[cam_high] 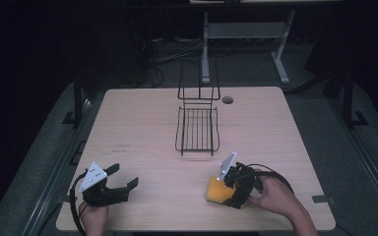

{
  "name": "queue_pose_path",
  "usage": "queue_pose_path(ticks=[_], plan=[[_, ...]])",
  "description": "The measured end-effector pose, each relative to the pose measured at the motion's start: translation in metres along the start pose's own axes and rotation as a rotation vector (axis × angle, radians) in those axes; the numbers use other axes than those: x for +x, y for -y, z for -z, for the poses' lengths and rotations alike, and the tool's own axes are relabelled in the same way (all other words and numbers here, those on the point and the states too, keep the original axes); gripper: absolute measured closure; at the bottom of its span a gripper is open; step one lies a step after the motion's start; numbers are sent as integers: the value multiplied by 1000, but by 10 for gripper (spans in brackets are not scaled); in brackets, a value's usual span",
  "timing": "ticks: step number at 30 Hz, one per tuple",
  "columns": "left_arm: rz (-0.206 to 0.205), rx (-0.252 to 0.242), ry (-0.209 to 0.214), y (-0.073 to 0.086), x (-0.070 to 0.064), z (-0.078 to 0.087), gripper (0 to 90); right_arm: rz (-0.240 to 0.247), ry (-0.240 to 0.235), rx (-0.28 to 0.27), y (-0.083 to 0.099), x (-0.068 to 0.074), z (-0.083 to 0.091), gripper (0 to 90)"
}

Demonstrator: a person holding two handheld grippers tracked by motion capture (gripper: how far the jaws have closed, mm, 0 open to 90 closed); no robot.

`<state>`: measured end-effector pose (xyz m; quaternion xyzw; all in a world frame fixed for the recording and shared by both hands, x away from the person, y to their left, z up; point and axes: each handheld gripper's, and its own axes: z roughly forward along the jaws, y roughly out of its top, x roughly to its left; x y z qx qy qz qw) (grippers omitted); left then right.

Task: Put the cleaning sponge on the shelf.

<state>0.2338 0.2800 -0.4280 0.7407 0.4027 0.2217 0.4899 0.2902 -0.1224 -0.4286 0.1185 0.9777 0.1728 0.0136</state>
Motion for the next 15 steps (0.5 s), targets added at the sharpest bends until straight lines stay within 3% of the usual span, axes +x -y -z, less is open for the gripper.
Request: queue_pose_path(ticks=[15], plan=[[-2, 8, 0, 0, 1, 0, 128, 5, -7, 21, -2, -1, -11, 145]])
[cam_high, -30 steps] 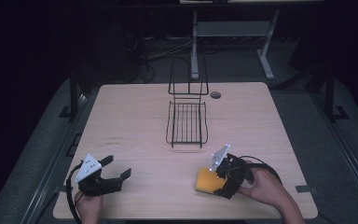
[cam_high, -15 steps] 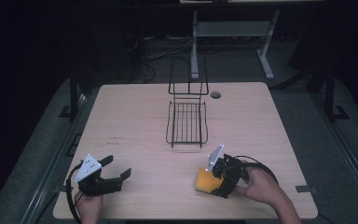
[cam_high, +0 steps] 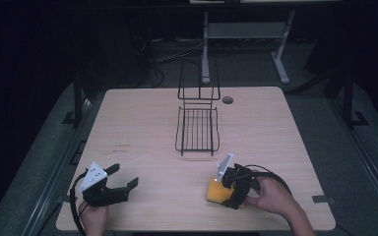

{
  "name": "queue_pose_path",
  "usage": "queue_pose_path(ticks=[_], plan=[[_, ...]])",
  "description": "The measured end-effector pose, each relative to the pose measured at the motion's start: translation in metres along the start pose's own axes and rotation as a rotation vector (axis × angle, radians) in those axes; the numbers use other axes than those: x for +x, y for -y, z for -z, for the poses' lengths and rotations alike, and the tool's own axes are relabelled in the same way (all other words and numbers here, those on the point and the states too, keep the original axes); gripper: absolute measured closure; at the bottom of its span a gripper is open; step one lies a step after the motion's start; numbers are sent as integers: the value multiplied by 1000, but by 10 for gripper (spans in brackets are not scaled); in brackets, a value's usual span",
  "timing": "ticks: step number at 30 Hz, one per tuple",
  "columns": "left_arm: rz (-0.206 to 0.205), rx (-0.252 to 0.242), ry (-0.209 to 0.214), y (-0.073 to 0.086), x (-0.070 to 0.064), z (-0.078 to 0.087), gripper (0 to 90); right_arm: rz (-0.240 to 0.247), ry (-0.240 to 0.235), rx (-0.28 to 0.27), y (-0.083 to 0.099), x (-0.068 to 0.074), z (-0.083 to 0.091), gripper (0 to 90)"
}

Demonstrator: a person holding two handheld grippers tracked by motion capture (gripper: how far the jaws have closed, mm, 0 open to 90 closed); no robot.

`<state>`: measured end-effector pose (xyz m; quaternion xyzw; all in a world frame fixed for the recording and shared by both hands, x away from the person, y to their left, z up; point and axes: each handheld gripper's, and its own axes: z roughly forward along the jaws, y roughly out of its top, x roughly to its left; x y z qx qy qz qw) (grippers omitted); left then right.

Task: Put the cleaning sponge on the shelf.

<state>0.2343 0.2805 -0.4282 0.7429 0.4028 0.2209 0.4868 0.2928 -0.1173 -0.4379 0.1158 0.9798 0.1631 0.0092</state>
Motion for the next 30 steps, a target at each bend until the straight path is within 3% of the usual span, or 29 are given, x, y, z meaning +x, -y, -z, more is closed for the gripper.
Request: queue_pose_path(ticks=[26, 30], plan=[[5, -3, 0, 0, 1, 0, 128, 3, 4, 13, 1, 1, -10, 154], [8, -7, 5, 0, 1, 0, 128, 5, 0, 10, 1, 1, -10, 190]])
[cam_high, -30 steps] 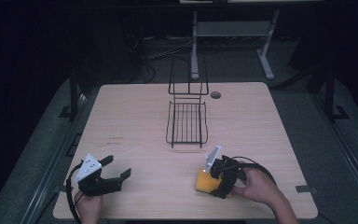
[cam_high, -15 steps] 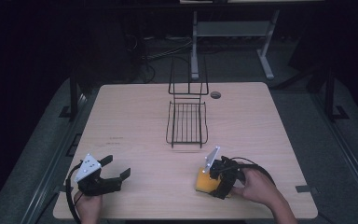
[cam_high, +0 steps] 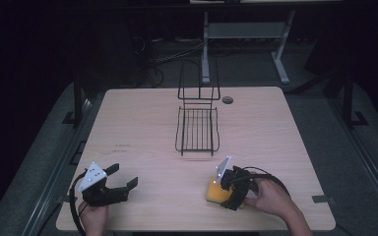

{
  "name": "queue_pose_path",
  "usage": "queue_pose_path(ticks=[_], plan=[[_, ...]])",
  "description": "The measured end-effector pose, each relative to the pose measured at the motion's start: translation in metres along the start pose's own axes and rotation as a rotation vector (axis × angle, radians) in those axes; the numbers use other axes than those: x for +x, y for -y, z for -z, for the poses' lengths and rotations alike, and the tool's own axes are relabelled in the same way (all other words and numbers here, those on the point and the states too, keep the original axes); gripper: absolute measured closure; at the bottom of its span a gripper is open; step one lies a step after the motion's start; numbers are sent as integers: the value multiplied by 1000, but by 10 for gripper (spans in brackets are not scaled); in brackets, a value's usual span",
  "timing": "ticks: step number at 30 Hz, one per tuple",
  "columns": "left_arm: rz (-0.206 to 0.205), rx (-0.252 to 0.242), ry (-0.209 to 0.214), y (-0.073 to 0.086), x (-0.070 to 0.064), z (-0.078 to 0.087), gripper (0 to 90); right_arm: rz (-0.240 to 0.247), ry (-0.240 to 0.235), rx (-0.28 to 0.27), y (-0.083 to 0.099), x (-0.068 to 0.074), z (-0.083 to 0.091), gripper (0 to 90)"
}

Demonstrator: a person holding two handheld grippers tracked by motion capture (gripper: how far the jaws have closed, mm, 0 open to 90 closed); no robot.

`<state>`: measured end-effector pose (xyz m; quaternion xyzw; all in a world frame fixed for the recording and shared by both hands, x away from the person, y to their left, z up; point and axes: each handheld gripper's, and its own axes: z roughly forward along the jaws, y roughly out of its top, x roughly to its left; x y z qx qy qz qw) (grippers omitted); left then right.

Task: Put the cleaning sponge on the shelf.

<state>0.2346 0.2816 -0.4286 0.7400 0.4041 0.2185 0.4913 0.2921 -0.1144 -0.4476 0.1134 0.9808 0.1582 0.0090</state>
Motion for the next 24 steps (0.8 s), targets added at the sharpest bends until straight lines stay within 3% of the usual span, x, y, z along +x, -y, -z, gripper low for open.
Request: queue_pose_path(ticks=[11, 24], plan=[[-1, 0, 0, 0, -1, 0, 128, 10, 1, 6, -2, 0, 1, 214], [-1, 0, -1, 0, -1, 1, 128, 56, 2, -5, -23, -8, 22, 215]])
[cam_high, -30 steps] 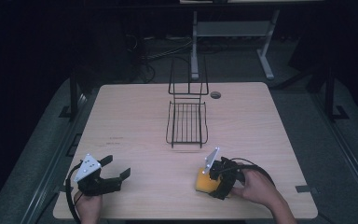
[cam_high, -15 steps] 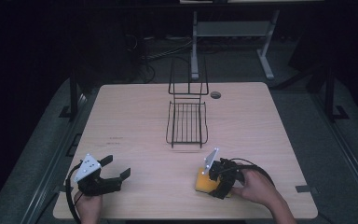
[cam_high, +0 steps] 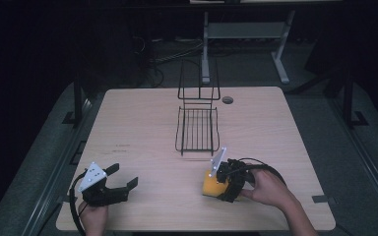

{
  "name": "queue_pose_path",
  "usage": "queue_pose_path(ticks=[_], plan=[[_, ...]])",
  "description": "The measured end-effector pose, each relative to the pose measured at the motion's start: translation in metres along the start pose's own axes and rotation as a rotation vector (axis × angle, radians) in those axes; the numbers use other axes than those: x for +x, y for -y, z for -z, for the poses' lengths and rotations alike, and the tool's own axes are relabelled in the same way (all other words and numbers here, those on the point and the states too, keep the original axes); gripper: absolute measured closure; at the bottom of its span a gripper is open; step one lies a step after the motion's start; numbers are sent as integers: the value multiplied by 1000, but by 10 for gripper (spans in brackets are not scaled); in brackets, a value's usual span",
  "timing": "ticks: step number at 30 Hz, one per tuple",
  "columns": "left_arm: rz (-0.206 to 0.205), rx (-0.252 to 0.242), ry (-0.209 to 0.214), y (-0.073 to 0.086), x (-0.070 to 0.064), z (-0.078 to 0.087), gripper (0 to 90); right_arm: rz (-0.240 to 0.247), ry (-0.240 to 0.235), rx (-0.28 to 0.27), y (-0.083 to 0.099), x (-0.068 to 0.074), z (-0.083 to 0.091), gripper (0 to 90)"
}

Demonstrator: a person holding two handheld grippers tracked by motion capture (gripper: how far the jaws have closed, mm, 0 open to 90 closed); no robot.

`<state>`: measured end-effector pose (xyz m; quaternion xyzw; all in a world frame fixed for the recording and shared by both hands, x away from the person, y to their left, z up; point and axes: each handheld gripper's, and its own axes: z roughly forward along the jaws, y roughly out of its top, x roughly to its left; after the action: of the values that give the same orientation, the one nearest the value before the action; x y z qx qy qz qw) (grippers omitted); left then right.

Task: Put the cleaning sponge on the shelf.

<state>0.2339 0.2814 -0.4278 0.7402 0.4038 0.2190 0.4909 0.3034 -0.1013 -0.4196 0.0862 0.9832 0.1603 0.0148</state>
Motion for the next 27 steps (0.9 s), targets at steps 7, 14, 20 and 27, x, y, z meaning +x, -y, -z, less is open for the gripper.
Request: queue_pose_path(ticks=[7, 14, 20, 27], plan=[[5, -2, 1, 0, 0, 0, 128, 17, -3, 4, -11, -6, 5, 215], [4, -1, 2, 0, 0, -1, 128, 32, -15, 20, -21, -10, 1, 215], [2, -1, 3, 0, -1, -1, 128, 49, -16, 25, -31, -16, 2, 215], [10, -6, 0, 0, 1, 0, 128, 51, -29, 14, -37, -21, 2, 215]])
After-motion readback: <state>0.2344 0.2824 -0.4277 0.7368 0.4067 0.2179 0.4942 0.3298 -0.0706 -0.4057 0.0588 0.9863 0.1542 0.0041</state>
